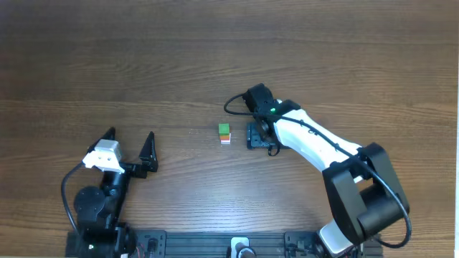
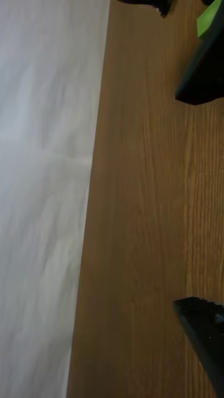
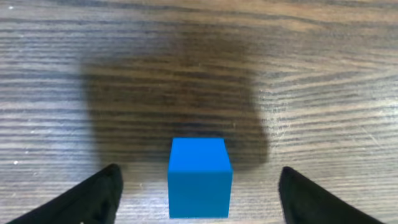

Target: Stack Cubes

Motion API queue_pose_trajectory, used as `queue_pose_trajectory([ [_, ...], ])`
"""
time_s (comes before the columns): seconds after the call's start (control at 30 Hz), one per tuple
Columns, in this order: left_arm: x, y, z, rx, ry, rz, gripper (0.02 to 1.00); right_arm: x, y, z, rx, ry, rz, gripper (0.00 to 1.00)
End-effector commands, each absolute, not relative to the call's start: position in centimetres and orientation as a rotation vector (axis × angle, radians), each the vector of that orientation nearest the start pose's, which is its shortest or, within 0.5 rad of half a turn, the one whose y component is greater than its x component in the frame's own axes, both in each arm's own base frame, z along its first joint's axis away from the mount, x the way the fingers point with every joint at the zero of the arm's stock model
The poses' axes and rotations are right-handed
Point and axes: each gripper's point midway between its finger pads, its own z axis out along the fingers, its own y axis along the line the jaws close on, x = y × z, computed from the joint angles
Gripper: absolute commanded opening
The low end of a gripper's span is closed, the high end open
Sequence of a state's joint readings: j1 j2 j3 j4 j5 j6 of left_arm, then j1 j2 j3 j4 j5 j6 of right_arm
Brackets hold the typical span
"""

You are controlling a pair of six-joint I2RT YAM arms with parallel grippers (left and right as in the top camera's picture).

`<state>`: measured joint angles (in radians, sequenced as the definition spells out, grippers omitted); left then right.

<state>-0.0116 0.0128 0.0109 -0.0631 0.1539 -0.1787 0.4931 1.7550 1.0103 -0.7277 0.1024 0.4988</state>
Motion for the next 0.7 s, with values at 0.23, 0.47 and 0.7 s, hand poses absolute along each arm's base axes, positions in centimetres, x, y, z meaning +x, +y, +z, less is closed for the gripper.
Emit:
queue_pose_trajectory([
  [0.23,24.4,-2.96,15.97,-0.003,1.64,-0.264,0.998,28.4,13.41,0.16,0.035,3.021,-0.025,0.544],
  [0.47,24.4,-2.96,15.97,-0.003,1.64,-0.264,1.0,28.41,13.29,0.12,0.042,3.022,-0.025,0.492],
  [0.7,24.4,-2.96,15.97,-0.003,1.64,-0.264,1.0,28.29,13.08,-0.01,0.05,3.028,-0.026,0.384],
])
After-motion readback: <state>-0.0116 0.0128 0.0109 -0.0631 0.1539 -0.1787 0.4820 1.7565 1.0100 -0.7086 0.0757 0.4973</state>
